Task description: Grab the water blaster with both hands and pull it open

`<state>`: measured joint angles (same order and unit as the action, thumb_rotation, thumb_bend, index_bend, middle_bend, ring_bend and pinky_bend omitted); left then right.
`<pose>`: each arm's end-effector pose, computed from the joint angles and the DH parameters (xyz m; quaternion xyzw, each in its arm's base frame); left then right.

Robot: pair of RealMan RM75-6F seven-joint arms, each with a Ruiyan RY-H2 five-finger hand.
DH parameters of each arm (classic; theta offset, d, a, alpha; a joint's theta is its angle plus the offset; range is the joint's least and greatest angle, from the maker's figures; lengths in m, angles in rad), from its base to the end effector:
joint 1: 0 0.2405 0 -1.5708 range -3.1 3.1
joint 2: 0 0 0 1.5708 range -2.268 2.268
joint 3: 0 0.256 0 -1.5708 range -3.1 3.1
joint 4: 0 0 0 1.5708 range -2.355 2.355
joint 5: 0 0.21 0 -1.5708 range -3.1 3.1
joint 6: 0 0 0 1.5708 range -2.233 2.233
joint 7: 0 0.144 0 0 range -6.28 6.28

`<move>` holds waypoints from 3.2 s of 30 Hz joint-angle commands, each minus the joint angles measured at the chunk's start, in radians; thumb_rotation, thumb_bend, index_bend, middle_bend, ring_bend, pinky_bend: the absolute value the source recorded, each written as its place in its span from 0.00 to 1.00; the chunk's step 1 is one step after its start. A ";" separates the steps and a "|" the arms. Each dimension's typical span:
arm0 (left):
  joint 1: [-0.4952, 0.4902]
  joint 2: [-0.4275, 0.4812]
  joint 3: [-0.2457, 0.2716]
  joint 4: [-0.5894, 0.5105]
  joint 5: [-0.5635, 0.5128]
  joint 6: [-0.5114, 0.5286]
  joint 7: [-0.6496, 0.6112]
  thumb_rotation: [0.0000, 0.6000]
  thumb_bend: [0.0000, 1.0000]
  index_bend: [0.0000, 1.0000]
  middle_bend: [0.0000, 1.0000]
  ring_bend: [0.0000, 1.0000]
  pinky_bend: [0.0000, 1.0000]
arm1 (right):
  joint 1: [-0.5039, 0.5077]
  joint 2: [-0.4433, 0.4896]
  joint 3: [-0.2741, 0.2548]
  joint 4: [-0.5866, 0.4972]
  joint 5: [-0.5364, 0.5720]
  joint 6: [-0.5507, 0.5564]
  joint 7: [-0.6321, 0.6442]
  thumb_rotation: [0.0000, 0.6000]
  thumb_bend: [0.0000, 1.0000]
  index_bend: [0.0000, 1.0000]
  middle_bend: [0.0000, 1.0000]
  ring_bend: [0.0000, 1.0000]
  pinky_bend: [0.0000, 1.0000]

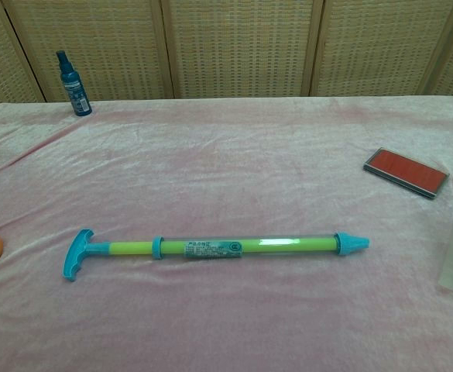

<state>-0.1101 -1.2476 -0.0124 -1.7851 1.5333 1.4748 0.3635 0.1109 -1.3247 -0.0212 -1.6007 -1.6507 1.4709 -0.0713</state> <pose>-0.2542 0.1749 0.1016 -0.6390 -0.3626 -0.3732 0.5665 -0.2689 -0.1688 0.0784 0.6380 -0.4005 0.4352 0.4931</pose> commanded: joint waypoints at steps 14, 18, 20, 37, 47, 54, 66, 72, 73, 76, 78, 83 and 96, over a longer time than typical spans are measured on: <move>-0.001 0.003 0.000 -0.002 0.004 0.002 -0.009 1.00 0.15 0.00 0.00 0.00 0.00 | -0.003 0.009 0.002 -0.014 -0.013 0.019 0.010 1.00 0.17 0.00 0.00 0.00 0.00; -0.002 0.002 0.000 0.000 0.003 -0.002 -0.009 1.00 0.15 0.00 0.00 0.00 0.00 | -0.004 0.013 0.004 -0.018 -0.009 0.019 0.016 1.00 0.17 0.00 0.00 0.00 0.00; -0.004 0.001 0.000 0.000 0.001 -0.007 -0.006 1.00 0.15 0.00 0.00 0.00 0.00 | -0.004 0.015 0.005 -0.021 -0.009 0.020 0.019 1.00 0.17 0.00 0.00 0.00 0.00; -0.113 -0.112 -0.077 -0.021 -0.066 -0.125 0.096 1.00 0.22 0.34 0.81 0.78 0.74 | -0.006 0.041 0.015 -0.041 0.000 0.031 0.054 1.00 0.17 0.00 0.00 0.00 0.00; -0.244 -0.256 -0.125 -0.039 -0.312 -0.290 0.337 1.00 0.28 0.42 0.88 0.83 0.77 | -0.005 0.050 0.020 -0.044 0.008 0.029 0.075 1.00 0.17 0.00 0.00 0.00 0.00; -0.316 -0.362 -0.138 0.000 -0.450 -0.317 0.471 1.00 0.30 0.42 0.88 0.83 0.78 | -0.004 0.061 0.026 -0.047 0.018 0.028 0.099 1.00 0.17 0.00 0.00 0.00 0.00; -0.396 -0.440 -0.162 0.054 -0.587 -0.318 0.569 1.00 0.30 0.42 0.88 0.83 0.78 | -0.003 0.067 0.030 -0.049 0.027 0.024 0.119 1.00 0.17 0.00 0.00 0.00 0.00; -0.429 -0.479 -0.169 0.102 -0.637 -0.314 0.597 1.00 0.30 0.43 0.88 0.83 0.78 | -0.003 0.072 0.033 -0.051 0.029 0.025 0.129 1.00 0.17 0.00 0.00 0.00 0.00; -0.433 -0.483 -0.169 0.109 -0.643 -0.314 0.600 1.00 0.30 0.43 0.88 0.83 0.78 | -0.003 0.072 0.033 -0.051 0.029 0.025 0.130 1.00 0.17 0.00 0.00 0.00 0.00; -0.445 -0.498 -0.168 0.132 -0.666 -0.315 0.603 1.00 0.30 0.44 0.88 0.83 0.78 | -0.002 0.073 0.033 -0.051 0.031 0.023 0.133 1.00 0.17 0.00 0.00 0.00 0.00; -0.452 -0.504 -0.166 0.145 -0.679 -0.317 0.605 1.00 0.31 0.44 0.88 0.83 0.78 | -0.002 0.073 0.033 -0.050 0.032 0.022 0.134 1.00 0.17 0.00 0.00 0.00 0.00; -0.467 -0.526 -0.156 0.184 -0.714 -0.326 0.604 1.00 0.35 0.45 0.88 0.83 0.78 | -0.001 0.073 0.035 -0.048 0.035 0.020 0.137 1.00 0.17 0.00 0.00 0.00 0.00; -0.468 -0.485 -0.144 0.171 -0.653 -0.274 0.498 1.00 0.63 0.76 0.89 0.84 0.78 | 0.000 0.074 0.034 -0.049 0.040 0.012 0.141 1.00 0.17 0.00 0.00 0.00 0.00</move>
<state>-0.5852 -1.7614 -0.1547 -1.5855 0.8514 1.1811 0.8898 0.1111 -1.2506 0.0134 -1.6491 -1.6102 1.4832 0.0705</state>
